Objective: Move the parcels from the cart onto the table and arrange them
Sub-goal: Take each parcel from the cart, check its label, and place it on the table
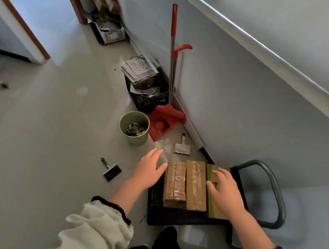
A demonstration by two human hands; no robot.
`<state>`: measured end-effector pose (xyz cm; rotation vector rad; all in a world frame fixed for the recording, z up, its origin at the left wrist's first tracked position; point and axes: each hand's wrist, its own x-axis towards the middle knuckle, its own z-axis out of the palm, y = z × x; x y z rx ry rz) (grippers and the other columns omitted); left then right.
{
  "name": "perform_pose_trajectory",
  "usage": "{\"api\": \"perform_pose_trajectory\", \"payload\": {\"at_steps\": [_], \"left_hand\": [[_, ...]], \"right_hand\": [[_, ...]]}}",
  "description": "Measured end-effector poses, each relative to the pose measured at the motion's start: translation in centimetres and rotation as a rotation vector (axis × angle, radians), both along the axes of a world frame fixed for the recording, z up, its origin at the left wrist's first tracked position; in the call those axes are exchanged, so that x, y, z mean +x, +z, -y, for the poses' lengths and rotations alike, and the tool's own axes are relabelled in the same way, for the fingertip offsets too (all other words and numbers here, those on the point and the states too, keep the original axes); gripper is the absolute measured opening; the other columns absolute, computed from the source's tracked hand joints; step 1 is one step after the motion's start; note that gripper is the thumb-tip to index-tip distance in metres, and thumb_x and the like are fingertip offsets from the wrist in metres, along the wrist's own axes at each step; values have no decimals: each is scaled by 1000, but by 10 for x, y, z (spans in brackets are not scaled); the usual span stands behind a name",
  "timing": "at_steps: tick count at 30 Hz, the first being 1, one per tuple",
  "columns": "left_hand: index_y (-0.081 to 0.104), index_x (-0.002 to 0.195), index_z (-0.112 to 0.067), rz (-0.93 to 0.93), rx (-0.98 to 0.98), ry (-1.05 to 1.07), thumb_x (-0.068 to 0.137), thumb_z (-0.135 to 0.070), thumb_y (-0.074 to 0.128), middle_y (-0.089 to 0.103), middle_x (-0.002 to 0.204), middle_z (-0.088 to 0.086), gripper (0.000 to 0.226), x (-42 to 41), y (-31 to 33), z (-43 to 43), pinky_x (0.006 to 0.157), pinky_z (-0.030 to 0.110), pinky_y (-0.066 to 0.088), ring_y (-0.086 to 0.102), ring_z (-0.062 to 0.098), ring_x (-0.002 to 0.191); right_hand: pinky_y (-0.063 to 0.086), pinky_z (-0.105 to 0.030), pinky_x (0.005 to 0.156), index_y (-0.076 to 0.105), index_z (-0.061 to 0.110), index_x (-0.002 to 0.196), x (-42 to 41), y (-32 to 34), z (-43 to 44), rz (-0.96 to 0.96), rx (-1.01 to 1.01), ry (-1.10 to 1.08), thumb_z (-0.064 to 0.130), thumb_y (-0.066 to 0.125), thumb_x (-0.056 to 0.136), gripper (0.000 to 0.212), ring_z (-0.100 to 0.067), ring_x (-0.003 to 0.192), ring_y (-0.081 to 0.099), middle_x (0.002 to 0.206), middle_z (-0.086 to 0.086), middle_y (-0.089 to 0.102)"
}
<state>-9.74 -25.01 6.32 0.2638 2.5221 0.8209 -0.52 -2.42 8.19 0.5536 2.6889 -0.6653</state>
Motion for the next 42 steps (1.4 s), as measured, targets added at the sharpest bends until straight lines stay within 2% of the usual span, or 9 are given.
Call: {"api": "perform_pose_trajectory", "payload": {"at_steps": [10, 16, 18, 21, 25, 29, 34, 39, 42], "left_hand": [[25, 147, -15, 546, 77, 312, 96, -27, 50, 37, 148, 8, 58, 18, -126, -37, 107, 32, 34, 38, 21, 134], [17, 149, -18, 672, 183, 511, 94, -28, 53, 26, 154, 6, 67, 3, -197, -56, 111, 38, 31, 29, 23, 139], [16, 149, -19, 711, 193, 569, 93, -29, 54, 25, 154, 4, 69, -2, -217, -62, 110, 38, 30, 30, 23, 139], [16, 149, -18, 781, 223, 625, 94, -27, 53, 26, 154, 3, 67, -9, -240, -67, 107, 35, 32, 32, 22, 138], [34, 141, -17, 832, 305, 666, 96, -19, 48, 50, 123, -7, 47, -17, -248, -77, 86, 28, 37, 50, 16, 116], [44, 134, -17, 810, 326, 672, 93, -18, 53, 56, 103, -10, 42, -19, -252, -78, 76, 26, 45, 55, 5, 86], [42, 137, -15, 758, 333, 654, 94, -18, 52, 55, 129, 2, 43, -27, -221, -75, 78, 26, 42, 51, 9, 95], [37, 141, -11, 583, 353, 629, 93, -20, 55, 47, 139, 8, 51, -43, -149, -70, 90, 29, 40, 49, 20, 122], [40, 137, -11, 493, 454, 610, 92, -14, 56, 50, 131, 3, 49, -53, -79, -68, 92, 30, 43, 52, 21, 115]], "right_hand": [[41, -34, 103, 36, 7, 141, -30, -140, -10, 521, -416, -102, 28, 53, 94, 54, -25, 124, 48, 137, -12, 49], [37, -29, 98, 31, 5, 143, -56, -216, 1, 520, -496, -288, 25, 51, 95, 56, -27, 129, 43, 141, -12, 44], [37, -36, 106, 28, 7, 144, -63, -239, 6, 477, -520, -336, 26, 52, 94, 59, -28, 131, 41, 145, -12, 41], [46, -46, 99, 39, 14, 136, -68, -269, 13, 409, -594, -396, 22, 57, 91, 49, -26, 118, 54, 132, -8, 53], [48, -45, 97, 43, 15, 135, -71, -295, 21, 443, -718, -480, 20, 57, 90, 47, -24, 111, 57, 125, -7, 58], [48, -34, 89, 39, 14, 137, -71, -293, 25, 436, -772, -500, 14, 54, 92, 47, -22, 108, 56, 125, -8, 56], [49, -36, 90, 41, 16, 135, -75, -261, 24, 367, -811, -475, 14, 55, 92, 46, -20, 106, 56, 121, -3, 57], [48, -44, 97, 43, 18, 134, -89, -184, 20, 238, -796, -386, 17, 58, 89, 47, -21, 111, 57, 123, -4, 58], [51, -42, 93, 46, 27, 124, -101, -111, 21, 85, -816, -312, 15, 59, 87, 40, -18, 107, 59, 123, -3, 58]]}}
